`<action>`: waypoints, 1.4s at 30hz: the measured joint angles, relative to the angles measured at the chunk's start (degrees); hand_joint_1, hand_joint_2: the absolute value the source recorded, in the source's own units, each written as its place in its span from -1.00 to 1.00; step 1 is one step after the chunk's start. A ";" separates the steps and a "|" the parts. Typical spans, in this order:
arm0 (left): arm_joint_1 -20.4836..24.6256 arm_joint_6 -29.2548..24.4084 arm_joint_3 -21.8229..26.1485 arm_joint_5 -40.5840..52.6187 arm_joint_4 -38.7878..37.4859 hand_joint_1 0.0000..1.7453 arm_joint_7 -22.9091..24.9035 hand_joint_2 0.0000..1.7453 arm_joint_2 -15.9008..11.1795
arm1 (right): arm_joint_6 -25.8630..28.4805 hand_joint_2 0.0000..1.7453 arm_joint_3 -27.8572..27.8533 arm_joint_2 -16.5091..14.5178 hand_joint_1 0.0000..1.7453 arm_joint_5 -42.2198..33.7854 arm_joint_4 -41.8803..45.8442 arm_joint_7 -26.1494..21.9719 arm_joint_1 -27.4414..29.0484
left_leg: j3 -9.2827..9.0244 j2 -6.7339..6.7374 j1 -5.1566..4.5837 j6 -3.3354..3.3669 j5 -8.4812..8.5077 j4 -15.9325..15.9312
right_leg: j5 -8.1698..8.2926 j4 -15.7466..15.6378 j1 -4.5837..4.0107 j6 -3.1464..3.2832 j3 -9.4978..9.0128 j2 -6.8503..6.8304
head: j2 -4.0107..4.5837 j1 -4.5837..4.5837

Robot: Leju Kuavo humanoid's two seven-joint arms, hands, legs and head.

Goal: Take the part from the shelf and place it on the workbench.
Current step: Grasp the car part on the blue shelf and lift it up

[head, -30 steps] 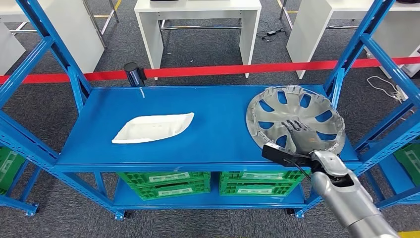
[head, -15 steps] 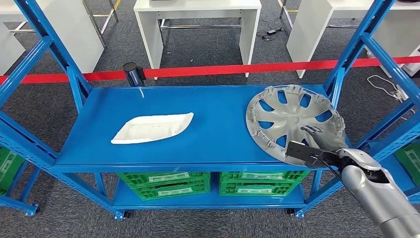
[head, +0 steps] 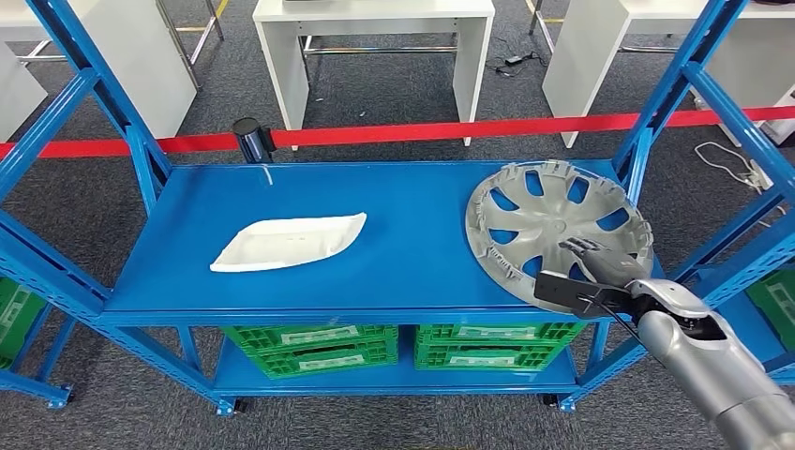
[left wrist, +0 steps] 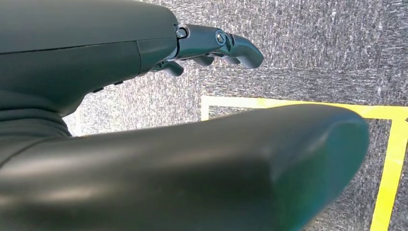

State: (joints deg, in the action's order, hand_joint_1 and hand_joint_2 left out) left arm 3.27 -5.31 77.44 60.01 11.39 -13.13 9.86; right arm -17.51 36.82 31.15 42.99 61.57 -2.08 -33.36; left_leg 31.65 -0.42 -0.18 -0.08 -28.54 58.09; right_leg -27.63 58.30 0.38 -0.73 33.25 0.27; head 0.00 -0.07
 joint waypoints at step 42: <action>0.41 0.78 0.00 1.37 0.00 -1.00 0.64 -1.00 -1.13 | -13.91 1.00 5.56 12.37 -1.00 -13.54 6.08 -1.76 -1.73 | -0.84 0.00 -0.02 0.24 -0.48 -0.01 | -0.43 -0.15 0.02 -0.20 -0.96 0.02 | 0.00 0.00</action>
State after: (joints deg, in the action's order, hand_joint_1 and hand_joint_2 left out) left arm 3.68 -4.53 77.44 61.38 11.39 -12.48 8.73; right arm -31.42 42.38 43.52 29.45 67.65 -3.84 -35.09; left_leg 30.81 -0.42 -0.20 0.16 -29.02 58.08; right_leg -28.07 58.15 0.40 -0.93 32.29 0.29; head 0.00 -0.07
